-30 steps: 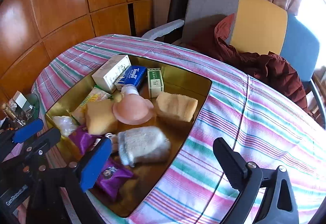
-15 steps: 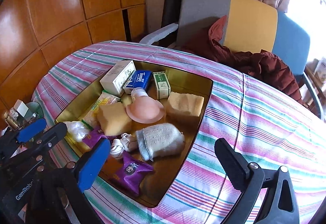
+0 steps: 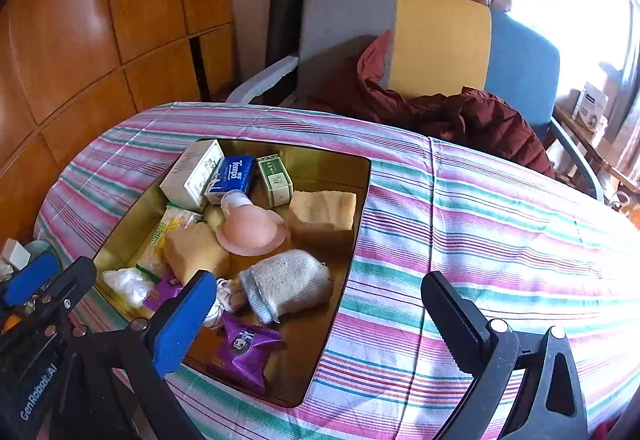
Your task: Organize objects
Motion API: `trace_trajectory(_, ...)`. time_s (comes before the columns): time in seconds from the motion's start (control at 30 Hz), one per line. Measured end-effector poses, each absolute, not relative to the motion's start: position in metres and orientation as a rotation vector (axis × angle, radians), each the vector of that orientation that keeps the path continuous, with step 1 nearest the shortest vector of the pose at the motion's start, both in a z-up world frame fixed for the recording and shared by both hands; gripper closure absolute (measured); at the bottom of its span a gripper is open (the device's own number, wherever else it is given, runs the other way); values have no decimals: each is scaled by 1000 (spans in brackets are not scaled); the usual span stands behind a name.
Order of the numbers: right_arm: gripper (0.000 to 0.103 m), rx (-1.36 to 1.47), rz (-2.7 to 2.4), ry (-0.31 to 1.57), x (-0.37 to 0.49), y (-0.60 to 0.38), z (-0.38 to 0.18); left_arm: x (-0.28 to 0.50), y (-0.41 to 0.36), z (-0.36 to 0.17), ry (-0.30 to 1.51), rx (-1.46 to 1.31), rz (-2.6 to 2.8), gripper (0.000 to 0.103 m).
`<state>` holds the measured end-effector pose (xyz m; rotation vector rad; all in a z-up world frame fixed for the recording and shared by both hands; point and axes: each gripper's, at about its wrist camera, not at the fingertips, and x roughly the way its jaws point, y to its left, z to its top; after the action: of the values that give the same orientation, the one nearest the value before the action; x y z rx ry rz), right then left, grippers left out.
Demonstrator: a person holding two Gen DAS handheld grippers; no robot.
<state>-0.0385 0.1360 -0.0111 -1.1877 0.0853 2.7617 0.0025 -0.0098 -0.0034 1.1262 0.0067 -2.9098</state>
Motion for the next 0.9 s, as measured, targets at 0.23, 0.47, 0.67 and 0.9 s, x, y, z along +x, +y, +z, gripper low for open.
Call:
trace_trajectory(0.23, 0, -1204, 2700, 96, -40, 141, -12, -3, -9, -7, -19, 1192, -2847, 50)
trace_trajectory(0.47, 0, -1198, 2699, 64, -38, 135, -15, -6, -12, -15, 25, 1314, -2797, 50)
trace_trajectory(0.67, 0, -1212, 2693, 69, -38, 133, -20, -4, -14, -17, 20, 1300, -2787, 50)
trace_trajectory(0.9, 0, -1205, 2700, 64, -38, 131, -20, -1, -12, -11, -27, 1207, -2803, 50)
